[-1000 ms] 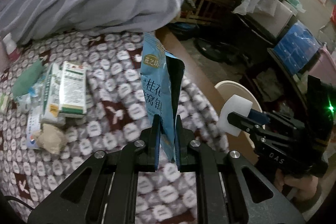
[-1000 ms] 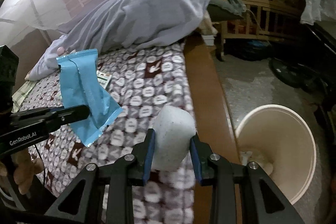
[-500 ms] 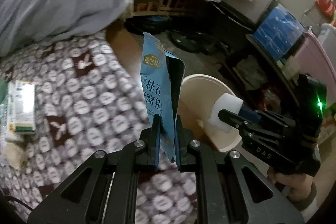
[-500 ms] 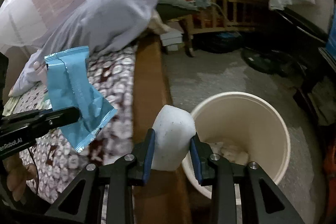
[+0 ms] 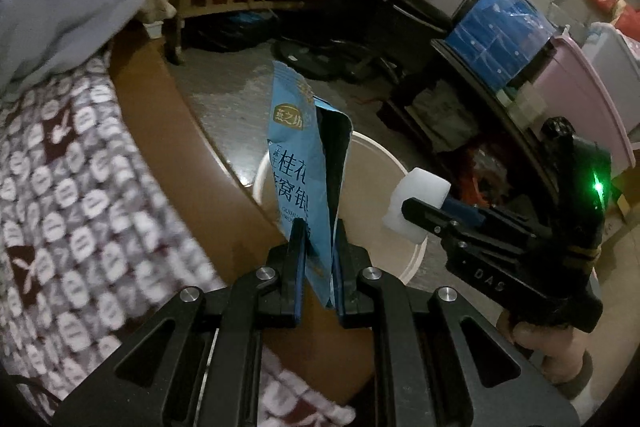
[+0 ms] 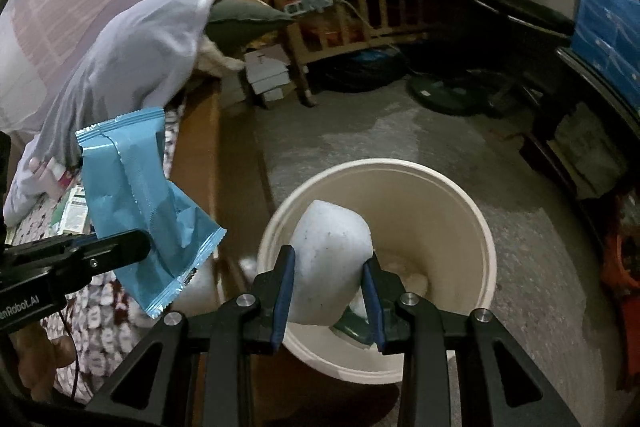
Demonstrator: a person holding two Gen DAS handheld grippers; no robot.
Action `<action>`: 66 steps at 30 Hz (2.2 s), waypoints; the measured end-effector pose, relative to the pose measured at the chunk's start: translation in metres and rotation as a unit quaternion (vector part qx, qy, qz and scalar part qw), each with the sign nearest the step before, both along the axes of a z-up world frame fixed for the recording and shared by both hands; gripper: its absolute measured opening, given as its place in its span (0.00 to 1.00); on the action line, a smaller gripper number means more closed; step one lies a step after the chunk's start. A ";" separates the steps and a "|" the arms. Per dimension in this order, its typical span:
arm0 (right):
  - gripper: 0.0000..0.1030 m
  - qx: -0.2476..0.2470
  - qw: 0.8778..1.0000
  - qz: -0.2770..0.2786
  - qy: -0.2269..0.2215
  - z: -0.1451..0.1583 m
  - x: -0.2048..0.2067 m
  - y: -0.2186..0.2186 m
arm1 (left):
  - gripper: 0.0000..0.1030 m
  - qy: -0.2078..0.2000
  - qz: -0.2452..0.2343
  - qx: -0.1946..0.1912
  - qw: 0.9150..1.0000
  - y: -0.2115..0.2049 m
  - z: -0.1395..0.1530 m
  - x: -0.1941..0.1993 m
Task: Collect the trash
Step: 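Carry the blue bag and white foam over the cream bucket, then open both tools to drop the blue bag and white foam into the bucket, then return both tools over the trash pile on the blanket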
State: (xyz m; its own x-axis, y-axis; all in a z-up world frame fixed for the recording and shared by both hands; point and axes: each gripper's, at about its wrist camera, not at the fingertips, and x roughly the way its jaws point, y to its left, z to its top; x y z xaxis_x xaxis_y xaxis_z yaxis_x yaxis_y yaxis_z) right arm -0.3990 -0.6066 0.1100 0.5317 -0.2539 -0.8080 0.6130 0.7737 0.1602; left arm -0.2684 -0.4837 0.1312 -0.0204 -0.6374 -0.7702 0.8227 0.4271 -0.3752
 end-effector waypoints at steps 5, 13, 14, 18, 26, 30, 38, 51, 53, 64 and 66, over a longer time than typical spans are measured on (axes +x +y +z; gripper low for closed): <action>0.30 0.005 1.000 -0.010 0.004 -0.006 -0.006 -0.007 | 0.09 0.010 -0.012 0.001 1.000 -0.012 -0.007 -0.002; 0.42 0.006 0.999 -0.047 0.013 -0.013 -0.009 -0.019 | 0.19 0.030 -0.011 -0.006 0.999 -0.019 -0.015 0.001; 0.43 0.006 0.999 -0.048 0.015 -0.013 -0.008 -0.019 | 0.26 0.034 -0.010 -0.004 0.999 -0.019 -0.017 0.002; 0.43 0.007 0.999 -0.047 0.019 -0.015 -0.005 -0.018 | 0.34 0.034 -0.004 0.004 0.999 -0.012 -0.021 0.007; 0.44 0.015 0.999 -0.029 0.022 -0.017 0.004 -0.007 | 0.34 0.006 0.018 0.018 1.000 0.008 -0.023 0.011; 0.44 0.013 1.000 -0.013 0.023 -0.016 0.013 0.004 | 0.34 -0.025 0.041 0.035 0.998 0.025 -0.024 0.017; 0.48 0.009 1.000 0.020 0.021 -0.014 0.038 0.034 | 0.34 -0.070 0.096 0.060 0.991 0.066 -0.027 0.034; 0.52 0.016 0.992 0.120 0.027 -0.015 0.103 0.114 | 0.34 -0.083 0.193 0.084 0.974 0.167 -0.027 0.071; 0.52 0.018 0.990 0.139 0.027 -0.016 0.115 0.130 | 0.34 -0.083 0.210 0.088 0.970 0.186 -0.028 0.079; 0.57 0.026 0.976 0.215 0.021 -0.021 0.175 0.201 | 0.53 -0.071 0.324 0.097 0.938 0.295 -0.039 0.135; 0.58 0.032 0.974 0.224 0.016 -0.021 0.188 0.210 | 0.54 -0.052 0.343 0.079 0.935 0.306 -0.045 0.146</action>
